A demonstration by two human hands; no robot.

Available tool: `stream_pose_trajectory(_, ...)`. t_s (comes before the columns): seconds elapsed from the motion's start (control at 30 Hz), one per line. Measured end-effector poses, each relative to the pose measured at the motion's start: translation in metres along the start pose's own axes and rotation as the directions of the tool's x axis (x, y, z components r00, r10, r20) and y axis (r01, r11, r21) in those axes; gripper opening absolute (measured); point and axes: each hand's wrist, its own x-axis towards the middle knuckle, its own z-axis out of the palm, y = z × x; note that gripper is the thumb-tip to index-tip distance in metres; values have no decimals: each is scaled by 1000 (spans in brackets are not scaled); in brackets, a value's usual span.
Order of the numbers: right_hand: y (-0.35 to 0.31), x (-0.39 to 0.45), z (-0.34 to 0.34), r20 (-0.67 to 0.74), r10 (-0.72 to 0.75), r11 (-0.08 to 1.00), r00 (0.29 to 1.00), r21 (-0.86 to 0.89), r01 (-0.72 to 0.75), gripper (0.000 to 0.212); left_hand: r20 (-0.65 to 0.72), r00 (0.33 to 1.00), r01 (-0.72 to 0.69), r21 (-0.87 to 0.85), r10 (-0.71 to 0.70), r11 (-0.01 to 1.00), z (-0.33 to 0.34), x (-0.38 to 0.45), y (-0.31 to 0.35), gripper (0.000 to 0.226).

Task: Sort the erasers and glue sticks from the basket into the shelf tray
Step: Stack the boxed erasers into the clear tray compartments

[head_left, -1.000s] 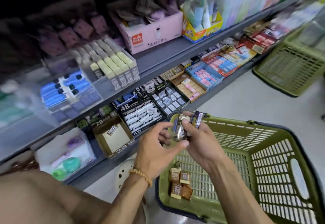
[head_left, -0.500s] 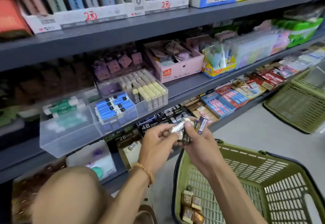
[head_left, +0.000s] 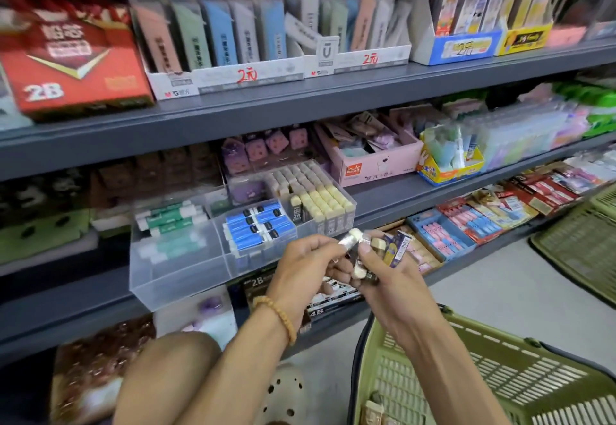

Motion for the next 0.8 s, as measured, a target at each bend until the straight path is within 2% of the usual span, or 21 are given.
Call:
stream_pose_trajectory(0.13,-6,9,4,20,25,997,999,-78,-23,10,-31,999,-27,54,29,998,-9,5,8,7)
stream_pose_trajectory(0.23,-12,18,9,58,43,991,997,-128,-35,14,-4,997,-76,198,79,977,-17,12,14,2)
stream_pose_trajectory(0.37,-18,31,17,37,28,992,999,-124,-23,15,25,975,-214,401,222,891,-30,25,27,15)
stream_pose_trajectory(0.47,-21,38,13,-21,16,989,1000,-146,-19,10,-14,959,-252,409,282,877,-44,39,38,3)
stream_pose_trajectory(0.57,-23,40,8,-60,11,987,998,-161,-21,8,-33,949,-272,413,313,869,-58,55,44,25)
stream_pose_trajectory(0.63,-23,41,6,-85,18,986,996,-163,-32,9,6,950,-278,475,313,835,-65,64,45,34)
stream_pose_trajectory(0.7,-22,41,4,-97,28,986,995,-164,-44,9,27,944,-294,519,328,803,-71,73,45,29)
stream_pose_trajectory(0.8,-21,42,2,-108,44,987,993,-148,-59,9,-55,910,-312,562,410,766,-76,82,47,19)
